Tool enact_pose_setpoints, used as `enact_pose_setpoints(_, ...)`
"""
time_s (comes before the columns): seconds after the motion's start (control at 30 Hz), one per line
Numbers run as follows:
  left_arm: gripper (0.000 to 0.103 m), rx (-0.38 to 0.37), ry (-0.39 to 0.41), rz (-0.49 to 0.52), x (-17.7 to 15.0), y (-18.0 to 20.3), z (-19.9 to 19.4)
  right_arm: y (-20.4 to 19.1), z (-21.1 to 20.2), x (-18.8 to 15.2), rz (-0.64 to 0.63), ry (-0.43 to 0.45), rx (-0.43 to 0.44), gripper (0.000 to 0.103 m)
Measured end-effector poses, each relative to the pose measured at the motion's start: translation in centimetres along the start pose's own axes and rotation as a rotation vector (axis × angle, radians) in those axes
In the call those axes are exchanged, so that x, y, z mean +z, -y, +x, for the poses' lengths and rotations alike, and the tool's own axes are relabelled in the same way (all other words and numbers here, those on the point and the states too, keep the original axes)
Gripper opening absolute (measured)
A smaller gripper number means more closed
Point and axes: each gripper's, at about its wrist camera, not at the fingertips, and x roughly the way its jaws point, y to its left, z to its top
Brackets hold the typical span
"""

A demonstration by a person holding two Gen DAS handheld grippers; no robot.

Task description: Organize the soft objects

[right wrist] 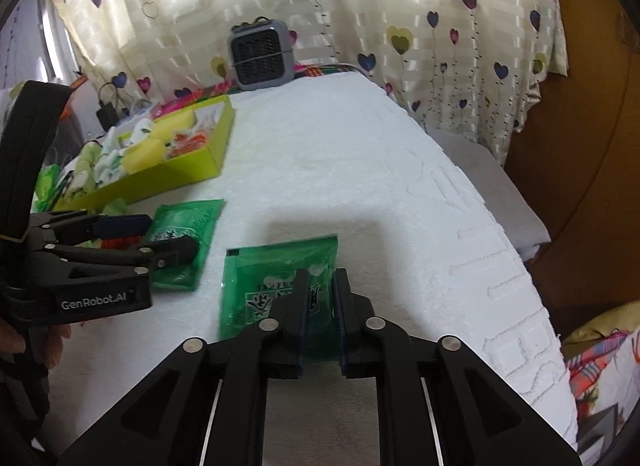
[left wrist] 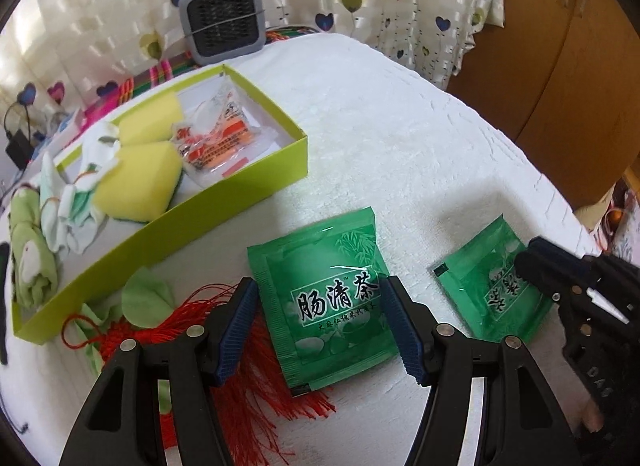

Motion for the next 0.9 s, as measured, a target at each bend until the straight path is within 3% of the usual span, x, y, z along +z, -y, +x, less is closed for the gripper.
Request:
enact_pose_setpoints(0.03, 0.064, 0.007, 0.004, 0.015, -0.1, 0.2, 0.0, 0.1, -0.1, 0.0, 0.003, 0.002, 0.003, 0.021)
enact_pose_setpoints(0.1, 0.064, 0.012, 0.007, 0.021, -0.1, 0.3, -0.1, 0.1, -0.3, -0.1, -0.001, 0.002, 0.022, 0.042)
enact_pose_setpoints(0.13, 0.064, 0.008, 0.007, 0.018, -0.1, 0.2, 0.0, 0.0, -0.5, -0.2, -0.007, 0.006, 0.029, 0.059)
enact_pose_setpoints(0.17, 0.064, 0.004, 0.006, 0.015, -0.1, 0.1, -0.1, -0.2, -0.6, -0.2, -0.016, 0.01, 0.039, 0.066)
enact_pose_setpoints(0.3, 0.063, -0.003, 0.013, 0.02, -0.2, 0.2, -0.1, -1.2, -0.2, -0.4, -0.047, -0.008, 0.105, 0.066)
enact_pose_setpoints(0.4, 0.06, -0.011, 0.024, 0.022, -0.4, 0.1, -0.2, -1.6, 1.1, -0.5, -0.067, -0.054, 0.063, 0.066)
enact_pose_setpoints(0.6, 0.051, -0.017, 0.042, 0.026, -0.6, 0.3, -0.4, -2.2, 1.0, -0.9, -0.119, -0.059, -0.001, 0.066)
enact_pose_setpoints(0.67, 0.048, -0.022, 0.046, 0.02, -0.5, 0.2, -0.4, -2.0, 0.9, -1.0, -0.113, -0.054, -0.005, 0.062)
enact_pose_setpoints(0.77, 0.042, -0.023, 0.06, 0.016, -0.6, 0.2, -0.6, -1.7, 0.7, -0.9, -0.101, -0.044, -0.015, 0.048)
enact_pose_setpoints(0.87, 0.028, -0.023, 0.083, 0.005, -0.6, -0.1, -1.0, -1.7, 0.6, -0.9, -0.105, -0.035, -0.021, 0.04)
enact_pose_setpoints(0.9, 0.019, -0.023, 0.089, -0.007, -0.6, -0.4, -1.2, -1.8, 0.5, -0.9, -0.111, -0.029, -0.027, 0.038)
